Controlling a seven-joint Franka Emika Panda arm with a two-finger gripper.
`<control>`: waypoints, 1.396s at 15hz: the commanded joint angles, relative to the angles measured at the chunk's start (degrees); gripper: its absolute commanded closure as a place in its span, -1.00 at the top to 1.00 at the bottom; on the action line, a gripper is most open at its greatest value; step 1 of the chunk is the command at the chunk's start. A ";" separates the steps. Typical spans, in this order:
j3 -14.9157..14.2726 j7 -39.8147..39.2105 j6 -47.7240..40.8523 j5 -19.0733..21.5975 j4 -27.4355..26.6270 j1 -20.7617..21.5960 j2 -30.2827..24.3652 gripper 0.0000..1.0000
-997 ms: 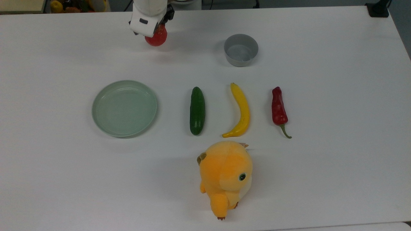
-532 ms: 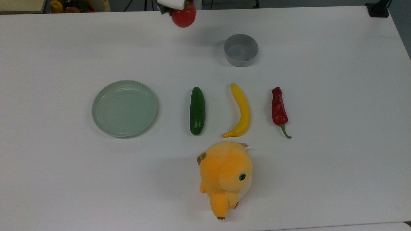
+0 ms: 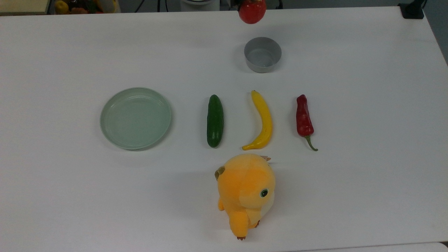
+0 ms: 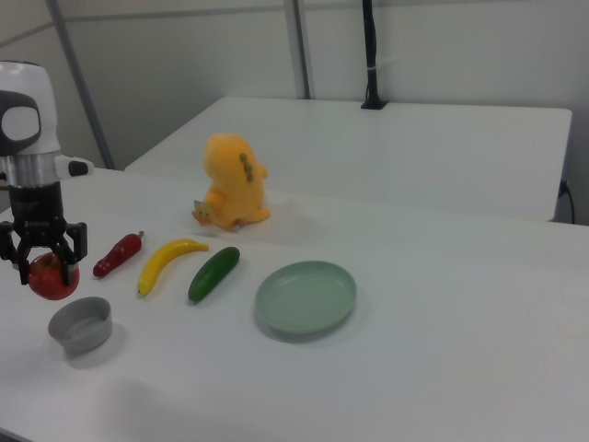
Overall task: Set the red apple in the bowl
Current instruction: 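Lift the red apple and carry it over the grey bowl, then lower the apple into the grey bowl and open the gripper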
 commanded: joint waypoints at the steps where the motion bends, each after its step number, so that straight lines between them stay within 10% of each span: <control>1: 1.91 5.19 7.22 1.07 -0.74 -0.13 4.27 -0.32; 16: 1.92 11.88 21.21 -4.38 -5.75 3.48 14.22 -0.27; 21: 1.92 13.45 21.13 -4.46 -5.31 3.39 14.31 1.00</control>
